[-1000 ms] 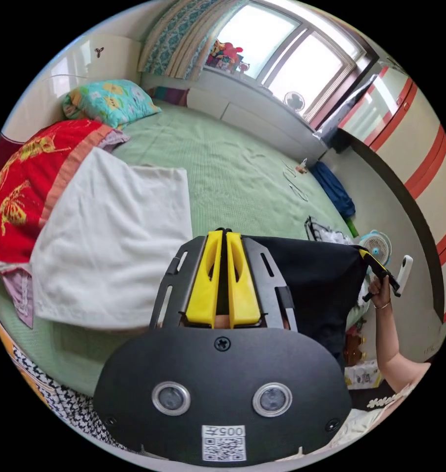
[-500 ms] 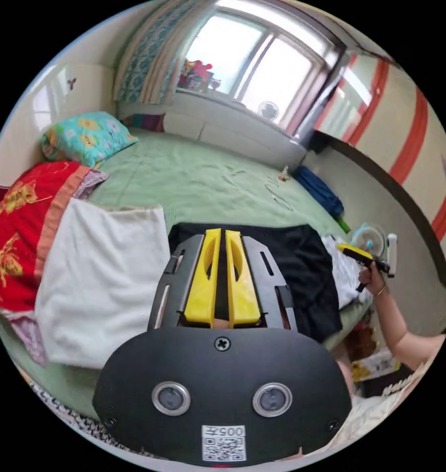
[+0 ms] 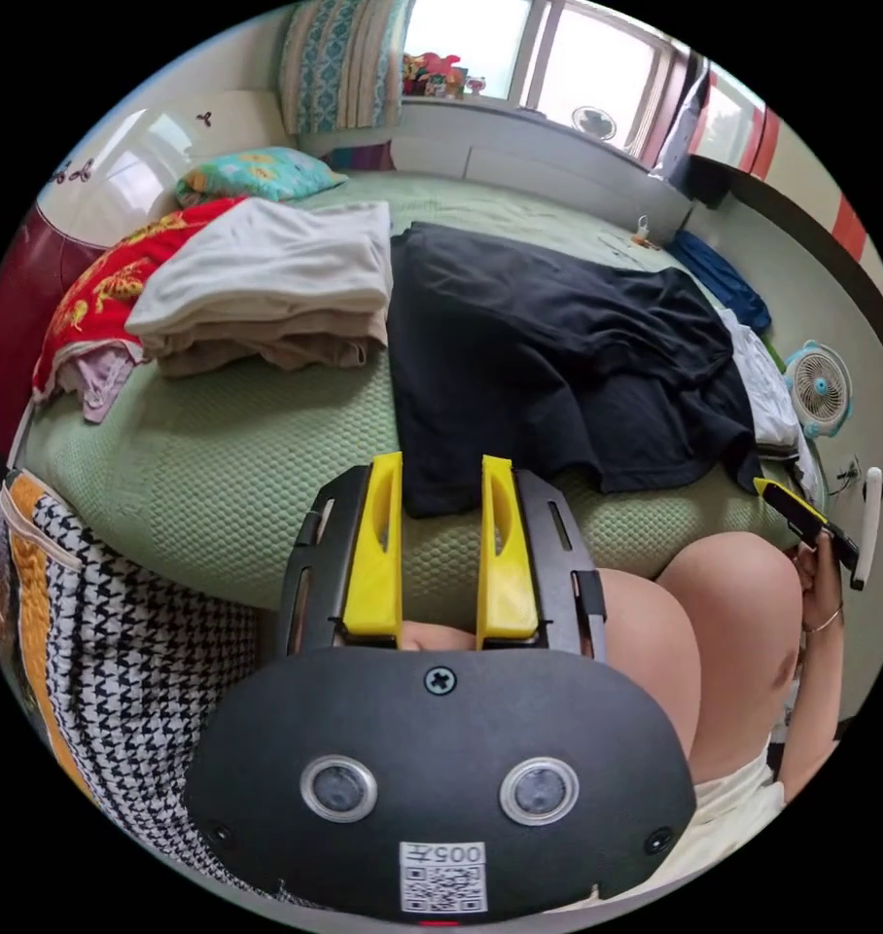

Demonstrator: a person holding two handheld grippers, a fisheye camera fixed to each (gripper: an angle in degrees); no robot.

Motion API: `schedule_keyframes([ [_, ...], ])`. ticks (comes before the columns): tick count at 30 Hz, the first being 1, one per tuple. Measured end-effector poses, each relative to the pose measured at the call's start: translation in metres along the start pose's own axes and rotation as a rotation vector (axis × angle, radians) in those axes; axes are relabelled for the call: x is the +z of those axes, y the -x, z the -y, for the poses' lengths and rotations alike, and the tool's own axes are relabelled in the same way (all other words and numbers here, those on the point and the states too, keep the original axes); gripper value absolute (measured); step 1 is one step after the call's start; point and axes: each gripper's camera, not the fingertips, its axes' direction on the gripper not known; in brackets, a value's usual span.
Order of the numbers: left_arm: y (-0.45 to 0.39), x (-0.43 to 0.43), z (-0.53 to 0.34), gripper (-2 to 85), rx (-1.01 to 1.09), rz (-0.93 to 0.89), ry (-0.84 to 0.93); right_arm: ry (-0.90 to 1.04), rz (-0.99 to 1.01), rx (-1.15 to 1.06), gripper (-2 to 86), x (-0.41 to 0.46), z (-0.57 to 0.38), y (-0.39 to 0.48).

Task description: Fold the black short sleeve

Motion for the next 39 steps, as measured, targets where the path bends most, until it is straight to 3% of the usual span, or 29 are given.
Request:
schedule_keyframes([
  [4, -0.011, -0.001, -0.001, 7.4, 0.014, 0.036, -0.010, 0.002, 0.028, -0.003, -1.1, 0.004, -0.001, 0.004],
  [14, -0.016, -0.079, -0.004, 2.7, 0.098, 0.099, -0.089, -0.134, -0.019, -0.098, -1.7, -0.090, 0.003, -0.007],
  [21, 0.011, -0.022, -0.048, 3.4, -0.006, 0.015, 0.046, 0.017, -0.073, -0.042, -1.2, -0.026, -0.033, -0.016],
  [24, 0.020, -0.046, -0.054, 4.2, -0.032, -0.071, -0.027, 0.055, -0.023, 0.016, 0.7, -0.024, -0.043, -0.020],
  [28, 0.009, -0.080, -0.041, 5.9, 0.076, -0.129, -0.119, -0.134, 0.100, -0.099, 7.4, -0.062, -0.041, -0.014],
  [35, -0.032, -0.107, 0.022, 10.5, 0.156, -0.298, -0.251, -0.228, 0.055, -0.320, 10.3, -0.069, 0.021, 0.020],
  [39, -0.056, -0.082, 0.075, 9.3, 0.114, -0.237, -0.323, -0.229, 0.002, -0.410, 9.3, -0.041, 0.069, 0.034],
])
